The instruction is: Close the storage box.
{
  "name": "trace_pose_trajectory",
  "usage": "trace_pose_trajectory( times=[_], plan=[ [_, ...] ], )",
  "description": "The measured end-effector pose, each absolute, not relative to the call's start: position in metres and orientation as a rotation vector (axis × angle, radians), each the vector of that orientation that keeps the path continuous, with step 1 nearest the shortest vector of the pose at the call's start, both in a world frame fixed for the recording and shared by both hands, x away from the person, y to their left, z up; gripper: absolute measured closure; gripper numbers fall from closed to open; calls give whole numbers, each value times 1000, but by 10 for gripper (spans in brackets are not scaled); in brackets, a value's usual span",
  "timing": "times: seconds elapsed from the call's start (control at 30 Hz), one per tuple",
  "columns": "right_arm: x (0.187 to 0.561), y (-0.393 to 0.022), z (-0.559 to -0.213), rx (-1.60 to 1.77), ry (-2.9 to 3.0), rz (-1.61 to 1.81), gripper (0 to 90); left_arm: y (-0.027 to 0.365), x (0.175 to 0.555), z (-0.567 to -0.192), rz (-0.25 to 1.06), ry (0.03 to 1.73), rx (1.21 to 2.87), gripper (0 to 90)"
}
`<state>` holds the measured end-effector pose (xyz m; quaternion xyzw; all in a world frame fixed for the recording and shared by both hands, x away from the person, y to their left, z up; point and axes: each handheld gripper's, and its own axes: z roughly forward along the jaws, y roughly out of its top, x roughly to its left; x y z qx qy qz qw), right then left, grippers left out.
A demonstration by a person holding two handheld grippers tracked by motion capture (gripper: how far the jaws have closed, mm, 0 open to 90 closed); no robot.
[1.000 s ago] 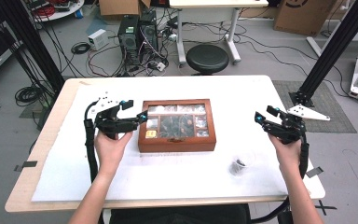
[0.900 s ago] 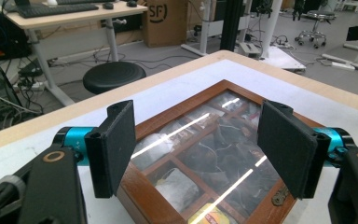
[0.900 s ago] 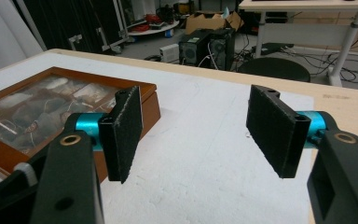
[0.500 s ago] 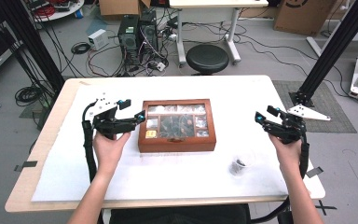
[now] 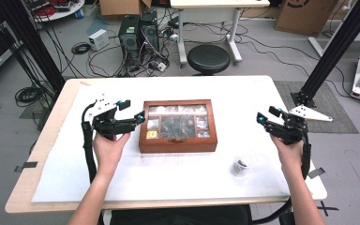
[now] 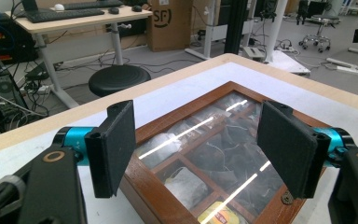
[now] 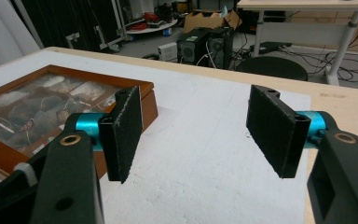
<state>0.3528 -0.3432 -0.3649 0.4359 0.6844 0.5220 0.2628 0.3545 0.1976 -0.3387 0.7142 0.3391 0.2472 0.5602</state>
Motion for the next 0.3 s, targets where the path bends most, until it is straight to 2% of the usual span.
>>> trace_pose_trajectory(
  times=[0.3],
  plan=[
    [353, -344, -365, 1185, 1849, 1410, 365, 198, 355, -340, 585, 804, 1679, 283]
  ],
)
